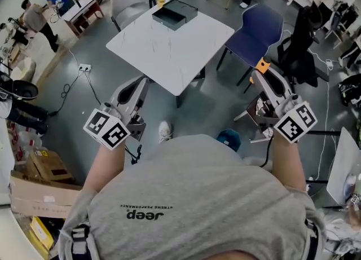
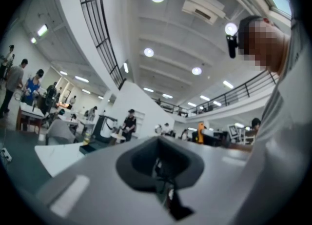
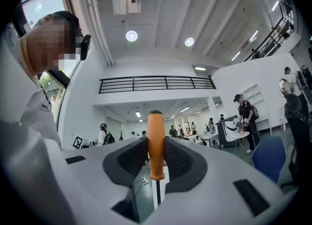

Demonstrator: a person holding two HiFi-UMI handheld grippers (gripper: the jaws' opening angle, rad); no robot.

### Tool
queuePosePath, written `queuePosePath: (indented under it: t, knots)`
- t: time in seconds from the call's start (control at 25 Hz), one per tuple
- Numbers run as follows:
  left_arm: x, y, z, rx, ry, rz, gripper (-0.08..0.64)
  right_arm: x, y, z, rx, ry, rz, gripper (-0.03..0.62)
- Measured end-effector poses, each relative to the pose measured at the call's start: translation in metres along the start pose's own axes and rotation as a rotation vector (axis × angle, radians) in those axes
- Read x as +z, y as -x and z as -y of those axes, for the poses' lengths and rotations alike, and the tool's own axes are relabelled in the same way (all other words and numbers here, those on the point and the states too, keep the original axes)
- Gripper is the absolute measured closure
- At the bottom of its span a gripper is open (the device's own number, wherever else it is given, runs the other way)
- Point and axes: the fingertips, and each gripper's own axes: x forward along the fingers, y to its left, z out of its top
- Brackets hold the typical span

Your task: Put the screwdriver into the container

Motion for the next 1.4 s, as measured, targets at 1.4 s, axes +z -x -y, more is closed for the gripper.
queuePosePath:
  t: [1.4]
  knots:
    - [0.030, -0.225, -0.344, -0.029, 0.045, -0.041, 0.558, -0.006, -0.351, 0.189, 0.022, -0.051, -0.004, 0.492]
